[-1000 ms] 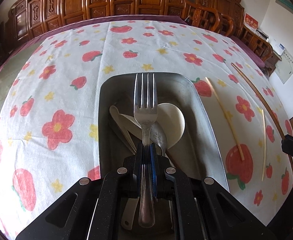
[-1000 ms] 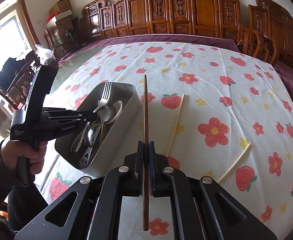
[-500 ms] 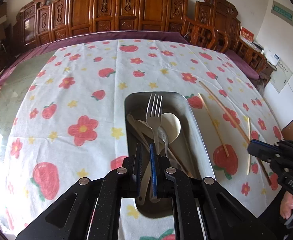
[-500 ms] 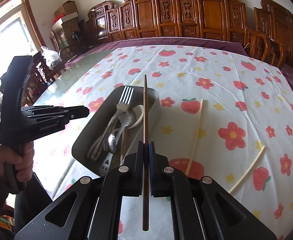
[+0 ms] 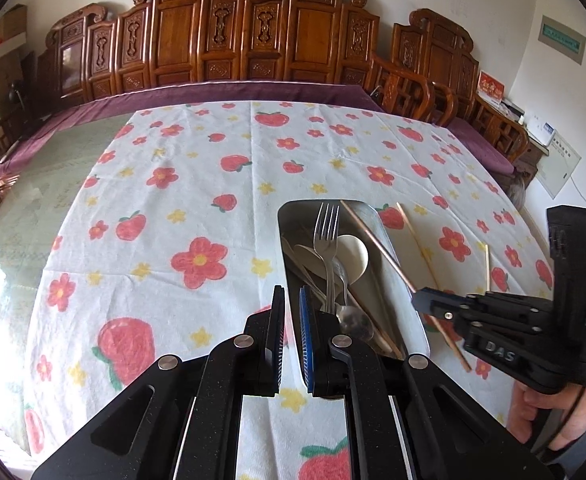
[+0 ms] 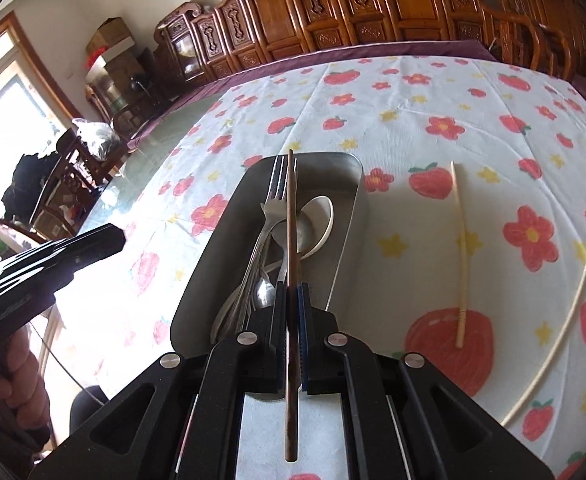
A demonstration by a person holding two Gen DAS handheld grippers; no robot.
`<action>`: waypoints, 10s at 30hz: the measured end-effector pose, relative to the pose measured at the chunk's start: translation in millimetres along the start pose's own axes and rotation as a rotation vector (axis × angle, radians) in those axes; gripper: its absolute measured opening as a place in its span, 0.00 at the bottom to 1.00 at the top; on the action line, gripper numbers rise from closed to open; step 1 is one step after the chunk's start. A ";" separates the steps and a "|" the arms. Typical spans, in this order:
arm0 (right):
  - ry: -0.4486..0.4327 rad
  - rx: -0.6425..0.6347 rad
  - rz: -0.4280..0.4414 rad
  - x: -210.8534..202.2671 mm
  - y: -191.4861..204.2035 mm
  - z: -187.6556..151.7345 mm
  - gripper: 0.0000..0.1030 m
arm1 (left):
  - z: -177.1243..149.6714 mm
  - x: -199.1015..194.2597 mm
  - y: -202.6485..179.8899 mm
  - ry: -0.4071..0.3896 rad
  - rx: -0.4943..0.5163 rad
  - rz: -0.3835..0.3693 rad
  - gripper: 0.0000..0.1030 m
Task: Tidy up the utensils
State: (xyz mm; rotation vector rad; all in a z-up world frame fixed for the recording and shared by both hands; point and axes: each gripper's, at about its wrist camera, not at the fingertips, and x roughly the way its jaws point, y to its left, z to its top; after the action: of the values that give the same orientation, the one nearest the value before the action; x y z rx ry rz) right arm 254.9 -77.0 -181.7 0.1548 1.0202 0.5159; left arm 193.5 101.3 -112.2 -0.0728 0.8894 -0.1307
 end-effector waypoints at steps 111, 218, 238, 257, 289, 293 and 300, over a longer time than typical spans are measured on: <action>0.024 -0.031 -0.315 -74.6 -192.5 -63.5 0.06 | 2.7 112.4 -184.0 0.136 0.172 -0.059 0.53; -0.040 -0.179 -0.201 -73.2 -57.6 -45.2 0.06 | -24.8 73.5 -26.7 0.154 -0.011 0.051 0.06; -0.051 -0.239 -0.097 -37.5 11.8 -3.1 0.06 | -7.0 -5.2 5.9 -0.020 -0.041 0.050 0.06; 0.049 -0.090 -0.003 45.9 41.1 22.0 0.06 | -8.0 -23.5 31.4 -0.051 -0.069 0.068 0.06; -0.012 -0.180 0.014 18.8 44.4 16.6 0.14 | -9.2 -50.2 16.3 -0.079 -0.054 0.087 0.06; -0.061 -0.195 0.006 -10.8 38.7 9.6 0.14 | -10.3 -58.6 6.6 -0.089 -0.040 0.092 0.06; -0.174 -0.196 -0.052 -82.6 18.7 -17.8 0.30 | -17.5 -72.9 -19.7 -0.127 -0.012 0.103 0.35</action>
State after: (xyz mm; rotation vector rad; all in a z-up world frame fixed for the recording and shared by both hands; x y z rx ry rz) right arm 199.2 -102.3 -120.5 -0.0019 0.7971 0.5420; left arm 132.8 92.2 -64.8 -0.0455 0.7651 -0.0240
